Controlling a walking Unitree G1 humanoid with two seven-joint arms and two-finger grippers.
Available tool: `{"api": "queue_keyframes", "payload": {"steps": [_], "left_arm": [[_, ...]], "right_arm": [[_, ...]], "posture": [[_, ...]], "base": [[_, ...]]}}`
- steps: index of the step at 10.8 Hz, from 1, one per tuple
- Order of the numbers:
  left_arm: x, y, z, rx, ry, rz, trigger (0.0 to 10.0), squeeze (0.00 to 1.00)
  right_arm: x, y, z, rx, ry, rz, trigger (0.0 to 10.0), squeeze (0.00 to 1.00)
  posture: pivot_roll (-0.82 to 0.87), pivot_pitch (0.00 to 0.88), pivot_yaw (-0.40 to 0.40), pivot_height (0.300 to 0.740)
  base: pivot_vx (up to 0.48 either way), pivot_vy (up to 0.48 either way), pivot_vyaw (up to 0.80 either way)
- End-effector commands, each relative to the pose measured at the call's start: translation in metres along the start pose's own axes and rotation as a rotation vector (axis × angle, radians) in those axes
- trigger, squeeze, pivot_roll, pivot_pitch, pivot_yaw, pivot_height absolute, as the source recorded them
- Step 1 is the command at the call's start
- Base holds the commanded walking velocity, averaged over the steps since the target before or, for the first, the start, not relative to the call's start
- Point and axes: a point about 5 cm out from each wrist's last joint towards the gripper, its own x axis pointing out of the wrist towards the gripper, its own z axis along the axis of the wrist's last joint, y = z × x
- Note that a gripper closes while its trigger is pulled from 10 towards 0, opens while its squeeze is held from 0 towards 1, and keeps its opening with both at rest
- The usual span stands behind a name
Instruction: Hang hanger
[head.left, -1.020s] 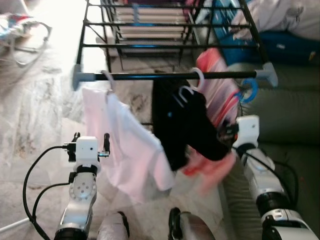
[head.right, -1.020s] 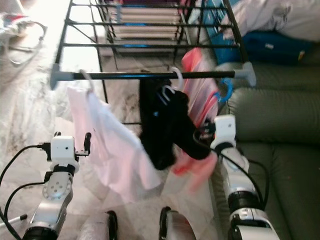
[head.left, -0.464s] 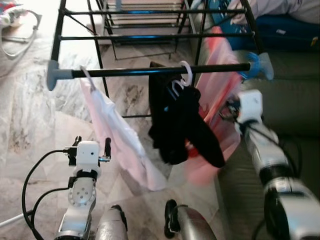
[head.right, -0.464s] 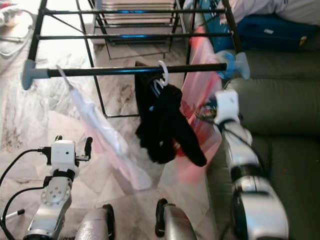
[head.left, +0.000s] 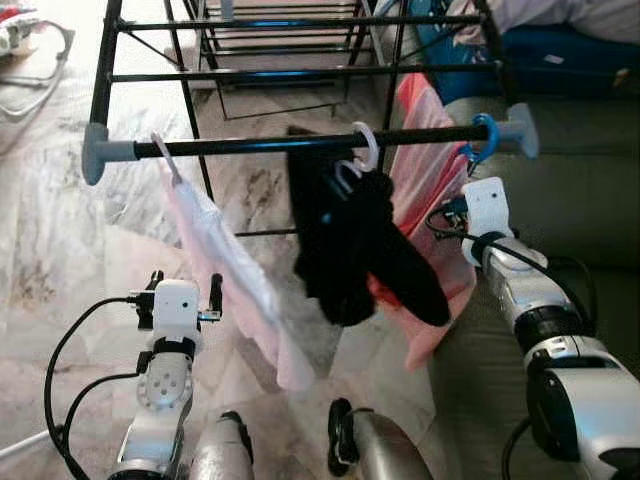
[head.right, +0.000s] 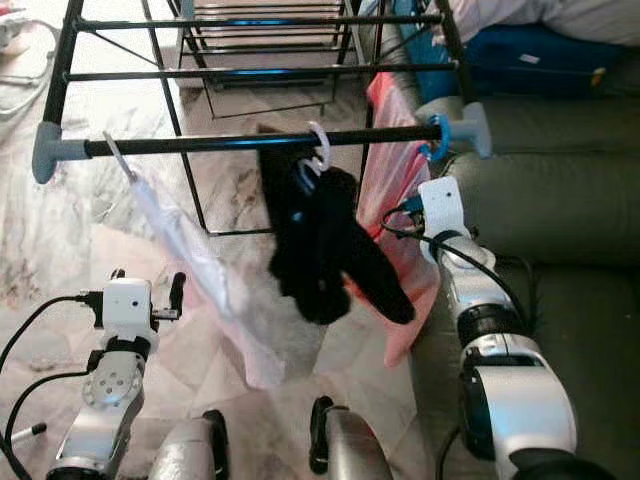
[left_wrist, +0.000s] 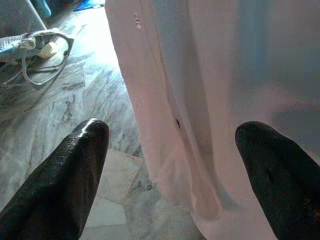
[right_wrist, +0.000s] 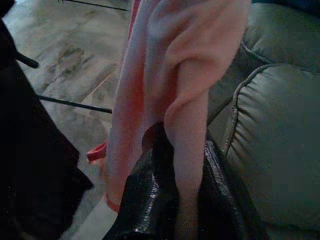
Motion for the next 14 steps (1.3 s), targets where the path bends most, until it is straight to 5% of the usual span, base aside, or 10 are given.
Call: {"api": "queue_keyframes", "payload": {"steps": [1, 2, 7, 14], "left_arm": [[-0.002, 0.0, -0.001, 0.0, 0.009, -0.003, 10.0, 0.0], [-0.002, -0.001, 0.0, -0.001, 0.008, -0.005, 10.0, 0.0], [0.0, 0.001, -0.002, 0.004, 0.016, -0.004, 10.0, 0.0], [-0.001, 0.001, -0.003, 0.028, 0.024, 0.014, 10.0, 0.0]], "right_arm": [[-0.004, 0.006, -0.029, 0.035, 0.123, 0.022, 10.0, 0.0], [-0.004, 0.006, -0.03, 0.072, 0.117, 0.022, 10.0, 1.0], [-0.011, -0.002, -0.015, 0.122, -0.104, -0.01, 10.0, 1.0], [-0.069, 0.0, -0.041, 0.205, -0.351, -0.085, 10.0, 1.0]], "posture": [[0.04, 0.231, -0.052, 0.74], [0.04, 0.229, -0.052, 0.74], [0.03, 0.217, -0.043, 0.74], [0.01, 0.214, -0.03, 0.74]], "base": [[0.0, 0.0, 0.0], [0.0, 0.0, 0.0], [0.0, 0.0, 0.0], [0.0, 0.0, 0.0]]}}
